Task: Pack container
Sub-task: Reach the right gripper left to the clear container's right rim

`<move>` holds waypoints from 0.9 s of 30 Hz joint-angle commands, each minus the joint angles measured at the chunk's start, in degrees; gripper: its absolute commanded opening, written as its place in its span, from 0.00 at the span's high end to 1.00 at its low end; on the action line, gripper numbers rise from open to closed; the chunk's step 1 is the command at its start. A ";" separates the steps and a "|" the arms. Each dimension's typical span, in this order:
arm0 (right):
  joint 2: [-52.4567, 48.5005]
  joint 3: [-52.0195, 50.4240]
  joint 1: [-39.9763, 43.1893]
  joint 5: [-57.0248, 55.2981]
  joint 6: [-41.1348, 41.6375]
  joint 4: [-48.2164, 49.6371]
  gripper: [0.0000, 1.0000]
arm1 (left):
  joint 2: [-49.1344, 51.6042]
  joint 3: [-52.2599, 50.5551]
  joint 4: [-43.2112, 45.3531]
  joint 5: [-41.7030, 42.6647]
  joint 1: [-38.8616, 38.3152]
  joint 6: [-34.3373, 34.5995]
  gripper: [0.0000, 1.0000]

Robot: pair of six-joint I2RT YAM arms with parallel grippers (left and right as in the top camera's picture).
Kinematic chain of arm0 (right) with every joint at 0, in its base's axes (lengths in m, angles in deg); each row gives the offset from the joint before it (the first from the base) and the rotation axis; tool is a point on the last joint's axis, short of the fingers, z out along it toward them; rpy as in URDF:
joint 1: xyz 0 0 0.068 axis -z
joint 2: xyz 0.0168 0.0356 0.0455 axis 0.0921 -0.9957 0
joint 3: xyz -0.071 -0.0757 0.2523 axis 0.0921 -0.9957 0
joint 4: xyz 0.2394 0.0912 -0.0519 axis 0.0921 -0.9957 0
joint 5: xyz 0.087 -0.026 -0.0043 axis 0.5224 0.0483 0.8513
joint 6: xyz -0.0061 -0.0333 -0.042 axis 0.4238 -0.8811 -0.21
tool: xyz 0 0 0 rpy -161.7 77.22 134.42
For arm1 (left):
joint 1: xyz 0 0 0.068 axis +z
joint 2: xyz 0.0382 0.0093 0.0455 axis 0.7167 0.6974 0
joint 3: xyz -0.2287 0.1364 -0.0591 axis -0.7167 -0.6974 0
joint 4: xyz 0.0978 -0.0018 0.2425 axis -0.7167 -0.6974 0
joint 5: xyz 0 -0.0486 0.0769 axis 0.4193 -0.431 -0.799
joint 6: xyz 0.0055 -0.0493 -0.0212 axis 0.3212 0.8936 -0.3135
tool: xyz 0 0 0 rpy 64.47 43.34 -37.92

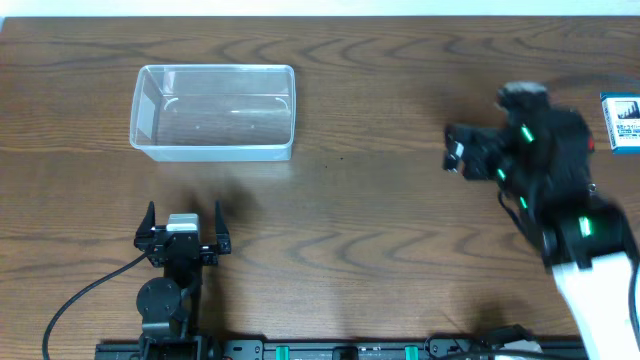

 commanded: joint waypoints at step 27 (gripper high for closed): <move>-44.37 41.51 -21.05 2.16 4.17 -17.84 0.01 | -0.31 -1.70 -0.98 -0.31 -0.07 0.31 0.02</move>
